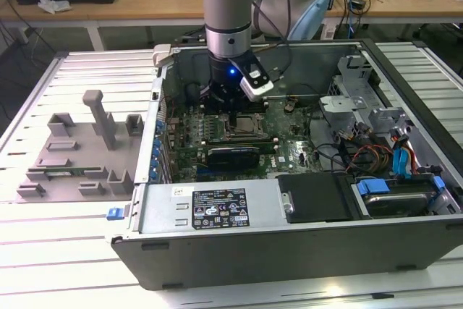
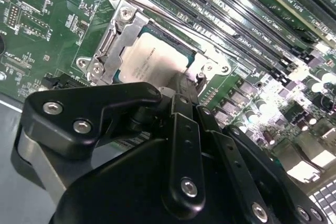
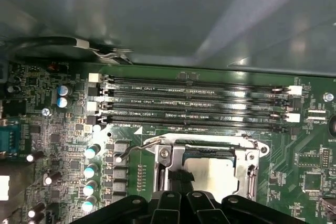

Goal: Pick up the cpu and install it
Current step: 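Close the cpu cover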

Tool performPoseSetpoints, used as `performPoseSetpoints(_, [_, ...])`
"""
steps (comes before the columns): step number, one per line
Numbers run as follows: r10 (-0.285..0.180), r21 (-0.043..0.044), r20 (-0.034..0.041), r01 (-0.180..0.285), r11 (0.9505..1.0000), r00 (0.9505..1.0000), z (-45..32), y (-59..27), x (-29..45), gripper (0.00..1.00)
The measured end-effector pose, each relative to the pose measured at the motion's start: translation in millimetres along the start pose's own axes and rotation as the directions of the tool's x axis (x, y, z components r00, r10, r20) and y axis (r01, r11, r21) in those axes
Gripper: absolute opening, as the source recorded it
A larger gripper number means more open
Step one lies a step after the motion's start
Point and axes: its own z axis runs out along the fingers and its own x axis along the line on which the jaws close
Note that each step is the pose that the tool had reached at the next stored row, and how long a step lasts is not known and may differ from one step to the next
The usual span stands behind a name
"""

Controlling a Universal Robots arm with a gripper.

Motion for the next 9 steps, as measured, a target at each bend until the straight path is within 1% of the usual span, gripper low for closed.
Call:
performPoseSetpoints(1, [0.000,-0.0001,0.0000,0.000,1.0000,1.0000,-3.5,-0.1,-0.1,0.11])
performPoseSetpoints(3, [0.000,0.0000,0.0000,0.000,1.0000,1.0000,-7.3,-0.1,-0.3,0.11])
performPoseSetpoints(6, [0.000,-0.0001,0.0001,0.000,1.0000,1.0000,-19.1,-0.4,-0.8,0.11])
performPoseSetpoints(9, [0.000,0.0000,0.0003,0.000,1.0000,1.0000,-25.2,-0.5,-1.1,0.11])
